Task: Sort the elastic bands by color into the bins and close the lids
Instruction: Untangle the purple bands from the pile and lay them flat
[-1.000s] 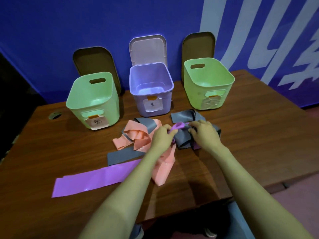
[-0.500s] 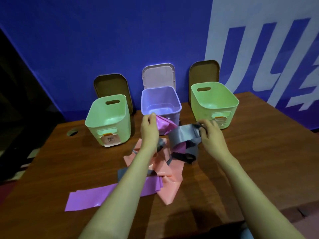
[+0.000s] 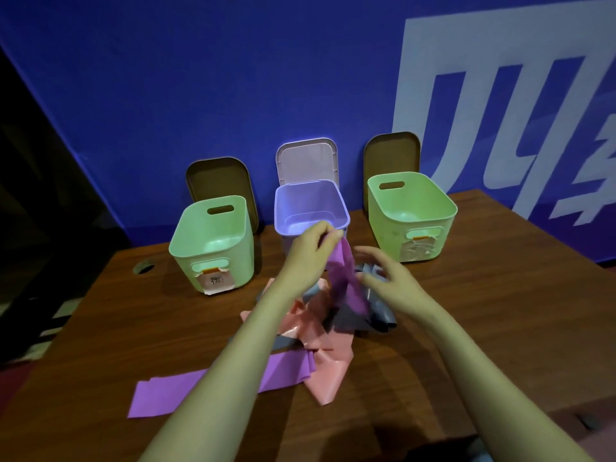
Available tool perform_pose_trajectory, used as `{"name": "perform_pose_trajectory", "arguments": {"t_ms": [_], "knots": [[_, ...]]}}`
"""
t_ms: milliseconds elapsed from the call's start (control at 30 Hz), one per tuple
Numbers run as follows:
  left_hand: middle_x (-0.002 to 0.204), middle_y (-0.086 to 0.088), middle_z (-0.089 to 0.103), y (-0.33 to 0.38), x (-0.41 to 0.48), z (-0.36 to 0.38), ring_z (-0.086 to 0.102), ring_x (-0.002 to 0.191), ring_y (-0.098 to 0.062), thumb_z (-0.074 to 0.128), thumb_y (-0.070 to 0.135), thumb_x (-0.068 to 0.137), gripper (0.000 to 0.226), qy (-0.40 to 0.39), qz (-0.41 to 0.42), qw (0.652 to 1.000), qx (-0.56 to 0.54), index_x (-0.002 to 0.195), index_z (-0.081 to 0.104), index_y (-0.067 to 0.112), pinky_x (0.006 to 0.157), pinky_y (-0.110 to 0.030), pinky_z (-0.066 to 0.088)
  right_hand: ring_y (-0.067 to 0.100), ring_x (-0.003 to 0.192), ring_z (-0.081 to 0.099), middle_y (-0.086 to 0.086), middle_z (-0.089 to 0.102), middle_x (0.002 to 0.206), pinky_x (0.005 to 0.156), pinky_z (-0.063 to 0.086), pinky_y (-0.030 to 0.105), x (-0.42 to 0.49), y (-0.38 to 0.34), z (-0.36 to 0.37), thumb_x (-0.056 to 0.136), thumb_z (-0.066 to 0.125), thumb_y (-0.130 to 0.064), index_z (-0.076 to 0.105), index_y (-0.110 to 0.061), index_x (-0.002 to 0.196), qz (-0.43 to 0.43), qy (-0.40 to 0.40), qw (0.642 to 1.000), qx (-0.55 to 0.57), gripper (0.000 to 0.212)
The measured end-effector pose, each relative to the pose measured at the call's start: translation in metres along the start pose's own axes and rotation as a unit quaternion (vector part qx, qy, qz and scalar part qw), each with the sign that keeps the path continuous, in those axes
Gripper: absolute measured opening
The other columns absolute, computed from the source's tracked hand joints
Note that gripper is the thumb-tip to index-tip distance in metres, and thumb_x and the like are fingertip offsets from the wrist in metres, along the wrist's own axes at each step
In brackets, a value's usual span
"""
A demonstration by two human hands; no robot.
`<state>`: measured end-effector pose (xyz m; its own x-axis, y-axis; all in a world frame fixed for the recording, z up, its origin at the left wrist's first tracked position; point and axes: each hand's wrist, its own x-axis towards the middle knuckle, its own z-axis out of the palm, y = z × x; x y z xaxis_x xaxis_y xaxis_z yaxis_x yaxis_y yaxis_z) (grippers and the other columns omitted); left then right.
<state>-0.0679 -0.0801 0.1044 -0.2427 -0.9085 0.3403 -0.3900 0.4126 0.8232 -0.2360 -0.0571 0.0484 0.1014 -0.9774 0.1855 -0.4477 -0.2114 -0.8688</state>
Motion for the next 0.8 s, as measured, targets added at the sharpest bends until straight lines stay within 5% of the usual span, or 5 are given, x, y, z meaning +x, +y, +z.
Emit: {"name": "perform_pose_trajectory", "arguments": {"t_ms": [100, 200, 267, 567, 800], "knots": [[0.068, 0.006, 0.042, 0.008, 0.003, 0.002, 0.037, 0.062, -0.003, 0.046, 0.023, 0.097, 0.024, 0.007, -0.003, 1.000, -0.027, 0.075, 0.047, 0.014, 0.061, -0.013, 0.034, 0.007, 0.109, 0.058, -0.006, 0.061, 0.118, 0.094, 0.045, 0.025, 0.002, -0.006, 0.015, 0.083, 0.068, -0.029, 0.046, -0.019, 0.128, 0.003, -0.059, 0.998, -0.019, 0.052], [0.066, 0.009, 0.042, 0.006, 0.006, 0.001, 0.038, 0.059, 0.000, 0.046, 0.025, 0.097, 0.027, 0.045, -0.028, 0.997, -0.058, 0.071, 0.046, 0.020, 0.057, -0.009, 0.033, 0.024, 0.089, 0.062, 0.004, 0.066, 0.088, 0.071, 0.043, 0.031, 0.009, -0.001, 0.017, 0.090, 0.057, -0.020, 0.059, -0.016, 0.093, 0.051, -0.010, 0.992, -0.119, 0.005], [0.065, 0.009, 0.044, -0.002, 0.009, -0.005, 0.040, 0.061, -0.003, 0.047, 0.026, 0.097, 0.028, 0.072, -0.038, 0.995, -0.064, 0.069, 0.046, 0.021, 0.058, -0.011, 0.034, 0.023, 0.074, 0.055, -0.001, 0.058, 0.069, 0.059, 0.034, 0.031, 0.012, 0.001, 0.009, 0.091, 0.055, -0.023, 0.057, -0.020, 0.071, 0.060, 0.000, 0.990, -0.131, 0.020], [0.064, 0.006, 0.046, -0.045, 0.016, -0.025, 0.040, 0.068, -0.015, 0.052, 0.026, 0.094, 0.024, 0.017, -0.093, 0.994, 0.051, 0.074, 0.052, 0.013, 0.064, -0.029, 0.033, 0.015, 0.078, 0.061, 0.011, 0.069, 0.092, 0.075, 0.051, 0.029, 0.048, -0.031, -0.026, 0.087, 0.062, -0.013, 0.065, -0.005, 0.102, 0.067, -0.038, 0.988, 0.132, 0.017], [0.081, -0.007, 0.053, -0.048, 0.026, -0.019, 0.050, 0.080, -0.023, 0.046, 0.029, 0.092, 0.028, 0.082, -0.246, 0.964, -0.065, 0.066, 0.046, 0.020, 0.082, -0.039, 0.050, 0.012, 0.057, 0.044, 0.001, 0.052, 0.063, 0.055, 0.035, 0.026, 0.061, -0.035, -0.010, 0.090, 0.060, -0.016, 0.059, -0.016, 0.071, 0.063, -0.023, 0.994, 0.081, 0.018]]}}
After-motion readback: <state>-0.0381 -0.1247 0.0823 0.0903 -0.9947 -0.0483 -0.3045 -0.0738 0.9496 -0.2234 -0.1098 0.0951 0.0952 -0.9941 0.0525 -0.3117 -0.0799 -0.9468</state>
